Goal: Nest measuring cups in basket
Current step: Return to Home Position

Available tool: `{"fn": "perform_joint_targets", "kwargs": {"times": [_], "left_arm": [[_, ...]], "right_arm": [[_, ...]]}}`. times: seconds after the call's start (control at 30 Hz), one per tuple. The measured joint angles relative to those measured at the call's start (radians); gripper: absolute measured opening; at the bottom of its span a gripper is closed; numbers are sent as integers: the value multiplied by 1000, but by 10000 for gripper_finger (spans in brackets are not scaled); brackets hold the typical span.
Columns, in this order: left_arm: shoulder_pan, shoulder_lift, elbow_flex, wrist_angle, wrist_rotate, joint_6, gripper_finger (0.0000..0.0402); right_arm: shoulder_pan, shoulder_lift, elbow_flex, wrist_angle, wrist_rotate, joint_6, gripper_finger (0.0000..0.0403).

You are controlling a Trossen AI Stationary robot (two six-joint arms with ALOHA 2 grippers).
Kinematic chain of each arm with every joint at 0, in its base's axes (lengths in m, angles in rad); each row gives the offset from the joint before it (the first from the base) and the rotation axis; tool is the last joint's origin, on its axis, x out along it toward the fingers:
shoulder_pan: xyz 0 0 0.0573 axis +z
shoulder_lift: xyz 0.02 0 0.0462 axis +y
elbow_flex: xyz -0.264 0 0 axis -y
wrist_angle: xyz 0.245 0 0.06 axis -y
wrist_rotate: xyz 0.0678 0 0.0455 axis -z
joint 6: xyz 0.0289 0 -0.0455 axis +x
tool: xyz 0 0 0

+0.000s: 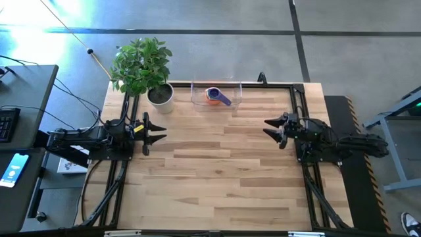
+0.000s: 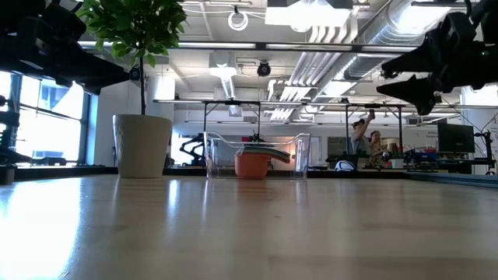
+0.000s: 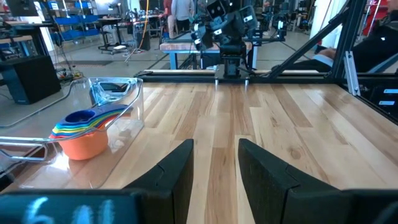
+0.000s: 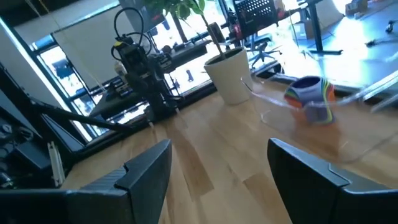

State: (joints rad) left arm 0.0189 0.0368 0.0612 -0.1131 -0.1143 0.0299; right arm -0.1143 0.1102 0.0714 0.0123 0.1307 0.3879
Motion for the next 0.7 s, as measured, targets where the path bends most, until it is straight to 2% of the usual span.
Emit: {"fn": "perform_joint_targets", "kwargs": {"times": [0.17,0.37,0.53,0.7], "left_arm": [[0,0,0,0,0,0,117],[0,0,0,0,0,0,117],[0,0,0,0,0,0,117],[0,0,0,0,0,0,117]], "right_arm": [[-1,-64,-61,22,-27,48,257],[-1,-59,-61,21,-42,8,257],[-1,-58,-61,8,-114,8,257],[-1,-58,-61,7,-116,-3,257]]}}
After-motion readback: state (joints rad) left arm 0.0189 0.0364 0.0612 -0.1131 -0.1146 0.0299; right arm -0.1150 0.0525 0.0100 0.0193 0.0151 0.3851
